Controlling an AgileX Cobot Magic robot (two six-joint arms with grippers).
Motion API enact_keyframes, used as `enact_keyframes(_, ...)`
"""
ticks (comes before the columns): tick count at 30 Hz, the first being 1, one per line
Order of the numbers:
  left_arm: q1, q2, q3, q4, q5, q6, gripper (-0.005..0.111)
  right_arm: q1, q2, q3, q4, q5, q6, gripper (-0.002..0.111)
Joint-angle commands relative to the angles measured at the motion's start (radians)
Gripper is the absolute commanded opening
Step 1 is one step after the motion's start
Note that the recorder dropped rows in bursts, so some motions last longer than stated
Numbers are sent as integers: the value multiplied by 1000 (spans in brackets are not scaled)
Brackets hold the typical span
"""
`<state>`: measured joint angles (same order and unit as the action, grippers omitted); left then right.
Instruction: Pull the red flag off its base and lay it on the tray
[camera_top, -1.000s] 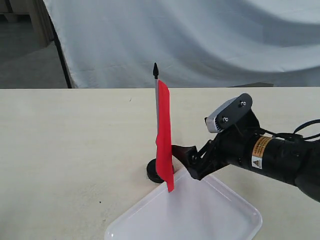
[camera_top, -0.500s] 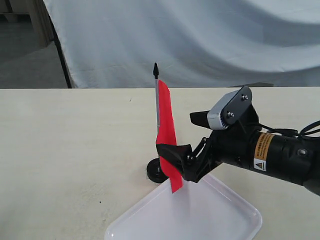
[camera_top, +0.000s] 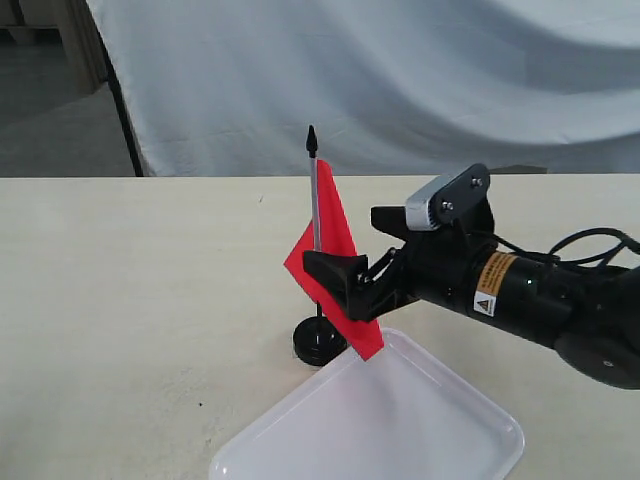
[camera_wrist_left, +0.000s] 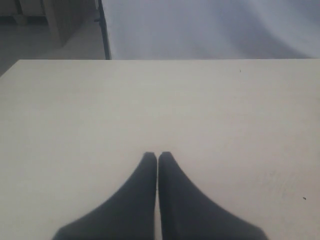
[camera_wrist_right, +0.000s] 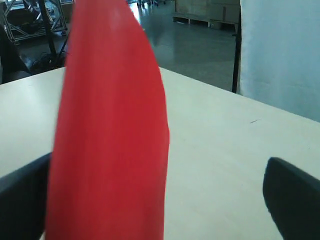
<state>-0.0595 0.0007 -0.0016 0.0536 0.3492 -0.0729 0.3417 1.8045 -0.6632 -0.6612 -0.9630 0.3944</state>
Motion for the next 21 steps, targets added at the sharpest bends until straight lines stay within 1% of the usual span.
enact_keyframes(1, -5, -1, 2, -6, -6, -2, 1, 0, 97, -46, -45, -92, -8, 105)
enact_keyframes(4, -5, -1, 2, -6, -6, -2, 1, 0, 133, -59, -41, -171, -8, 105)
enact_keyframes(7, -5, -1, 2, -6, -6, -2, 1, 0, 153, -61, -8, -189, -35, 104)
enact_keyframes(9, -5, -1, 2, -6, -6, -2, 1, 0, 158, -68, -5, -184, -43, 100)
enact_keyframes(10, -5, -1, 2, -6, -6, -2, 1, 0, 162, -72, -5, -182, -43, 95)
enact_keyframes(13, -5, -1, 2, -6, -6, -2, 1, 5, 179, -96, -4, -190, -43, 76)
enact_keyframes(16, -5, -1, 2, -6, -6, -2, 1, 23, 195, -116, 4, -166, -43, 52)
enact_keyframes(17, -5, -1, 2, -6, -6, -2, 1, 33, 201, -122, 3, -154, -45, 39)
enact_keyframes(19, -5, -1, 2, -6, -6, -2, 1, 44, 205, -134, 3, -119, -51, 3)
enact_keyframes(21, -5, -1, 2, -6, -6, -2, 1, 46, 201, -139, 3, -105, -33, 0)
